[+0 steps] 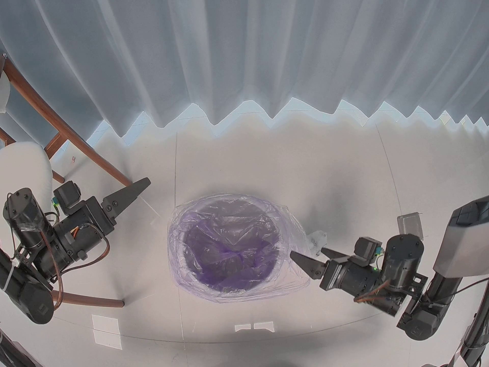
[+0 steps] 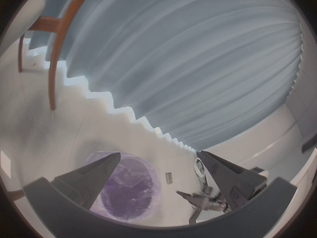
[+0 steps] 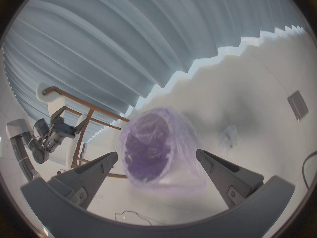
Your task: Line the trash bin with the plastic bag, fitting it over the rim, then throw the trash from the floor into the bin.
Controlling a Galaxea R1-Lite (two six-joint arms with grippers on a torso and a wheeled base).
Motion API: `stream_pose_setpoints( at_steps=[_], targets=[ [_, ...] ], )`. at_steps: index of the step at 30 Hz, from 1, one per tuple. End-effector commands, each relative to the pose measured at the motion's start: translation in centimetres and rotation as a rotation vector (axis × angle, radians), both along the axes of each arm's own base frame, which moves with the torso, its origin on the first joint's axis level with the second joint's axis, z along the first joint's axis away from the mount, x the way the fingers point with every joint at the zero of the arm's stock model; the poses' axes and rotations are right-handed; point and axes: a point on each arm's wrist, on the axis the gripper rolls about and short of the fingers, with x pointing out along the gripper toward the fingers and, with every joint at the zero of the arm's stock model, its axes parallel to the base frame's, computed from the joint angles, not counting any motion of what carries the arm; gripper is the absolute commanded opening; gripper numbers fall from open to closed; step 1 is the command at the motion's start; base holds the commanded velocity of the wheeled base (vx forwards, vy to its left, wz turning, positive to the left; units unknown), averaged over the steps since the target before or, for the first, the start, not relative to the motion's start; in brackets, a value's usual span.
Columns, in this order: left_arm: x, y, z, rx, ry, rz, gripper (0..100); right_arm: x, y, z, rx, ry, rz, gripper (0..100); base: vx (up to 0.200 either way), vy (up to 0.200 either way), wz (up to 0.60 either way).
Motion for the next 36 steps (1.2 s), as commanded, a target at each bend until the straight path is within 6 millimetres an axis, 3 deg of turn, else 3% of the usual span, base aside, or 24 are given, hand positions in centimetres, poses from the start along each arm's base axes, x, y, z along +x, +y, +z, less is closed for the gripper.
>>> stream_pose_setpoints(
  at_steps=[1, 5, 12, 19, 23, 36],
  targets=[
    [-4.3, -1.5, 2.1, 0.039, -0.142, -0.127, 100, 4.8, -0.8, 0.4, 0.036, -0.104, -0.002, 100, 0.000, 0.000, 0.00],
    [-4.6, -1.6, 1.1, 0.155, -0.191, -0.122, 100, 6.2, -2.1, 0.6, 0.069, -0.114, 0.096, 100, 0.000, 0.000, 0.00],
    [-4.1, -1.6, -0.1, 0.253, -0.211, -0.104, 100, 9.8, -3.4, -2.0, -0.007, -0.155, 0.083, 100, 0.000, 0.000, 0.00],
    [-4.4, -1.6, -0.1, 0.257, -0.218, -0.109, 100, 12.6, -2.8, -4.1, -0.021, -0.197, 0.125, 100, 0.000, 0.000, 0.00],
    [-4.5, -1.6, 0.0, 0.255, -0.224, -0.111, 100, 13.8, -2.0, -3.8, -0.002, -0.240, 0.133, 100, 0.000, 0.000, 0.00],
    [-4.5, -1.6, 0.0, 0.256, -0.219, -0.110, 100, 14.1, -0.5, -3.9, 0.016, -0.262, 0.183, 100, 0.000, 0.000, 0.00]
  ],
)
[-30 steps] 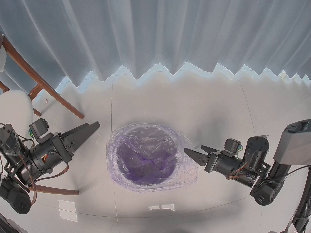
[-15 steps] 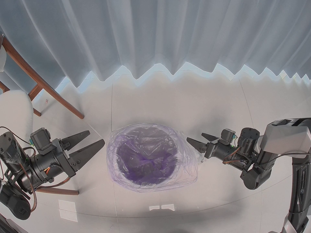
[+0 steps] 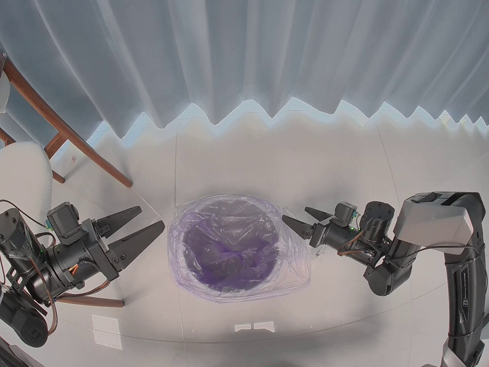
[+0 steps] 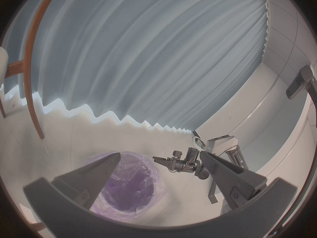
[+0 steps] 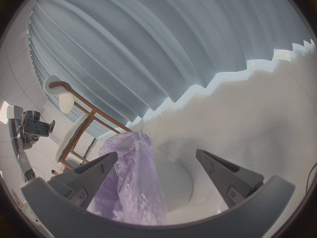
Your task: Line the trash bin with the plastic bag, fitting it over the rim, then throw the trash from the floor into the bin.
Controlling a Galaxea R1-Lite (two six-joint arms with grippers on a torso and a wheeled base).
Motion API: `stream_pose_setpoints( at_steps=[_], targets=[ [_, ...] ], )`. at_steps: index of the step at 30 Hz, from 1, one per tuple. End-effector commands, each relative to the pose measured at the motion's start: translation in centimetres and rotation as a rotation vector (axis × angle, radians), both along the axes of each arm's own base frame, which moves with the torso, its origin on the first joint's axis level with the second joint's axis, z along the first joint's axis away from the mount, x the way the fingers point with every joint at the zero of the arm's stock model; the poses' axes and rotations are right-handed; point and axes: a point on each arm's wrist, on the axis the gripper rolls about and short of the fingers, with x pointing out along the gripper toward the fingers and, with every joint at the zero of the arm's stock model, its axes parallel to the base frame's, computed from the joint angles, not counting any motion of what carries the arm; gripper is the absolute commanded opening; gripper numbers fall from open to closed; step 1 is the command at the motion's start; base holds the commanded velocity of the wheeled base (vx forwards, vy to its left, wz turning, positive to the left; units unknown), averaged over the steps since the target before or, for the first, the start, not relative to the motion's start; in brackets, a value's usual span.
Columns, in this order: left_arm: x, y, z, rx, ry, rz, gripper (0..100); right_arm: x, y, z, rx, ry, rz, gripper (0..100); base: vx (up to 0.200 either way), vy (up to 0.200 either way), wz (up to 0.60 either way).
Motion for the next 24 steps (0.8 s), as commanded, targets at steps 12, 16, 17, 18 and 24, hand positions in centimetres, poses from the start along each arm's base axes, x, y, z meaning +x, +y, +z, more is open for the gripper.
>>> stream_pose_setpoints(
  at_steps=[12, 16, 17, 18, 24],
  targets=[
    [-0.1, 0.0, 0.0, -0.001, -0.001, 0.001, 100, 0.4, 2.0, -0.9, 0.011, -0.023, 0.044, 0, 0.000, 0.000, 0.00],
    [0.0, 0.0, 0.0, 0.000, 0.002, -0.001, 100, 0.6, 2.0, -1.0, 0.013, -0.024, 0.042, 0, 0.000, 0.000, 0.00],
    [0.0, 0.0, 0.0, 0.000, 0.002, -0.001, 100, 0.6, 2.0, -1.0, 0.013, -0.024, 0.042, 0, 0.000, 0.000, 0.00],
    [0.0, 0.0, 0.0, 0.000, 0.002, 0.001, 100, 0.8, 2.0, -0.8, 0.025, -0.028, 0.039, 0, 0.000, 0.000, 0.00],
    [-0.1, 0.0, 0.0, 0.001, 0.000, -0.001, 100, 1.4, 2.1, 0.5, 0.120, 0.008, 0.034, 0, 0.000, 0.000, 0.00]
  ],
)
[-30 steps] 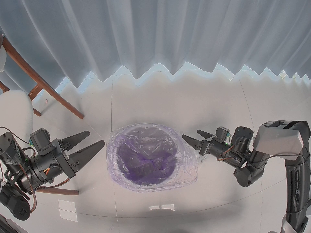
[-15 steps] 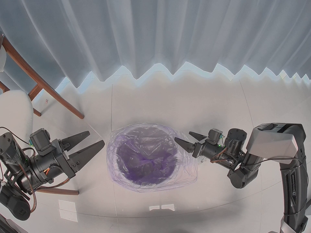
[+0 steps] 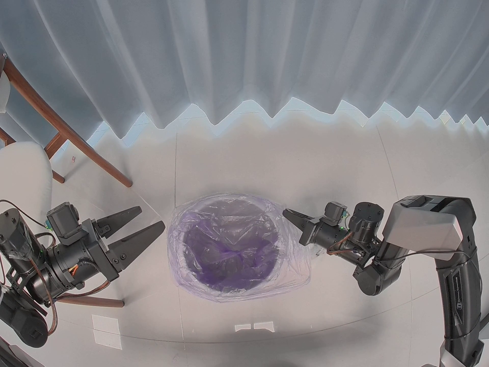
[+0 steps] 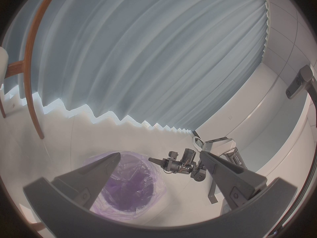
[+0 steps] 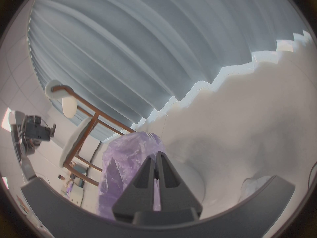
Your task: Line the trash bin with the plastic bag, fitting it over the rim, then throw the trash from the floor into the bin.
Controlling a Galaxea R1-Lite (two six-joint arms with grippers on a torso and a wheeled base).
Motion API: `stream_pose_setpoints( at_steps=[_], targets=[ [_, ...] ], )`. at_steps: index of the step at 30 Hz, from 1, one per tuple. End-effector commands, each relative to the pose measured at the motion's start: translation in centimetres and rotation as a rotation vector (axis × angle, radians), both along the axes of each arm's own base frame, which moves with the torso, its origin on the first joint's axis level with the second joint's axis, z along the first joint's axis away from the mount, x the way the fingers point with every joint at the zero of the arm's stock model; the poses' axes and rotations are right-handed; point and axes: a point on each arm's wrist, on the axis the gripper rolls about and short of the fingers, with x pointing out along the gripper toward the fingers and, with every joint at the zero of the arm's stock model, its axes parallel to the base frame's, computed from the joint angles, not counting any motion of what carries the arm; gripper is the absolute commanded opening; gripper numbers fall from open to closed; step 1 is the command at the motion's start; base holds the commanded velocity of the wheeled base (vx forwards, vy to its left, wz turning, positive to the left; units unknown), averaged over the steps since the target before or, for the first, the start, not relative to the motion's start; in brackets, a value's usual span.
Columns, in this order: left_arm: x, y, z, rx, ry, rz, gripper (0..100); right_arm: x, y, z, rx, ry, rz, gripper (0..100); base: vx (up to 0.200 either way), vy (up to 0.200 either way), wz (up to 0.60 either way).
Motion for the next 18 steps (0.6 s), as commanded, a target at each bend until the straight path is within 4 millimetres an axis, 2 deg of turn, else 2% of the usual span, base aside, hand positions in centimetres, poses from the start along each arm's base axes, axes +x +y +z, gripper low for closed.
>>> stream_pose_setpoints(
  at_steps=[1, 7, 13, 18],
  targets=[
    [0.0, 0.0, 0.0, 0.001, 0.001, -0.001, 100, 0.6, 0.1, 1.4, 0.079, -0.001, -0.001, 0, 0.000, 0.000, 0.00],
    [-0.1, 0.0, -0.1, 0.003, 0.006, -0.001, 100, 2.2, 0.4, 2.1, 0.219, 0.065, -0.005, 0, 0.000, 0.000, 0.00],
    [-0.1, 0.0, -0.2, 0.003, 0.007, -0.003, 100, 4.4, -0.1, 1.2, 0.303, 0.143, -0.029, 0, 0.000, 0.000, 0.00],
    [-0.1, 0.0, -0.2, 0.003, 0.007, -0.003, 100, 5.5, -0.1, 0.2, 0.303, 0.185, -0.068, 0, 0.000, 0.000, 0.00]
  ],
)
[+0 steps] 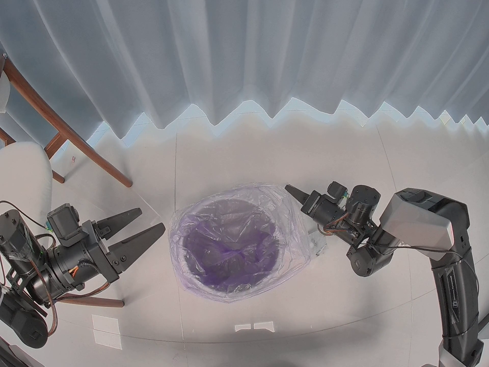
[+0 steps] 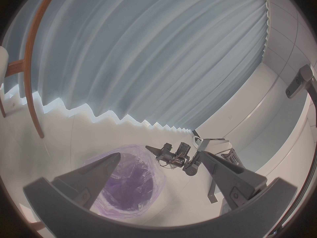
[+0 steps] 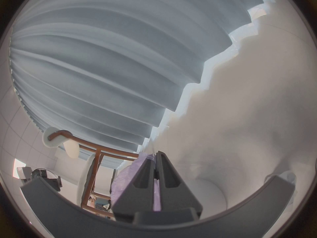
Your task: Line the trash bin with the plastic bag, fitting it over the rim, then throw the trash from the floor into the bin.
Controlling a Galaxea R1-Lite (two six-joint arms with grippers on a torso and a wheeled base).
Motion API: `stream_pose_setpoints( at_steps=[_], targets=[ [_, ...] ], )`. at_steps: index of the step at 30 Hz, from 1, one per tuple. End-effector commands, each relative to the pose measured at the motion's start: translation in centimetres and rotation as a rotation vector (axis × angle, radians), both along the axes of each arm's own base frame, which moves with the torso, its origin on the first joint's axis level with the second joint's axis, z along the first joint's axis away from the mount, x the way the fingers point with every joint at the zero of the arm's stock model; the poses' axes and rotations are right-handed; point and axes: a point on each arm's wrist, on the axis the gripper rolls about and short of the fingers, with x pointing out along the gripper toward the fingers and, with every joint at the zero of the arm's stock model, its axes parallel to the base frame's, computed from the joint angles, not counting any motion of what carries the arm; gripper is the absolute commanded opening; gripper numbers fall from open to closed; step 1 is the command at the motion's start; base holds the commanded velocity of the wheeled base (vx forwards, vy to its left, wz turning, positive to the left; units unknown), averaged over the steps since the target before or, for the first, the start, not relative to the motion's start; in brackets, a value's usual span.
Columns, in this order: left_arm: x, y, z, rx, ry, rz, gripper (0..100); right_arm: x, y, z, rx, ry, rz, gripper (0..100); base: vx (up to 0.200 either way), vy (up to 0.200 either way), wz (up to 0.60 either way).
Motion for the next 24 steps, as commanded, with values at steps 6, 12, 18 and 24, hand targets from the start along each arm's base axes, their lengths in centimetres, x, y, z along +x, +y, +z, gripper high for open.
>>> stream_pose_setpoints(
  at_steps=[6, 12, 18, 24],
  targets=[
    [0.0, 0.0, -0.1, 0.001, 0.003, 0.000, 100, 1.8, 0.2, -3.6, -0.014, 0.050, -0.026, 0, 0.000, 0.000, 0.00],
    [0.0, 0.0, -0.1, 0.001, 0.006, 0.000, 100, 2.4, 0.0, -5.9, -0.034, 0.099, -0.034, 0, 0.000, 0.000, 0.00],
    [0.0, 0.0, -0.2, 0.002, 0.009, -0.002, 100, 2.9, -0.3, -7.6, -0.042, 0.120, -0.041, 0, 0.000, 0.000, 0.00],
    [-0.1, 0.0, -0.2, 0.003, 0.012, -0.003, 100, 2.8, -0.3, -9.4, -0.057, 0.150, -0.041, 0, 0.000, 0.000, 0.00]
  ],
)
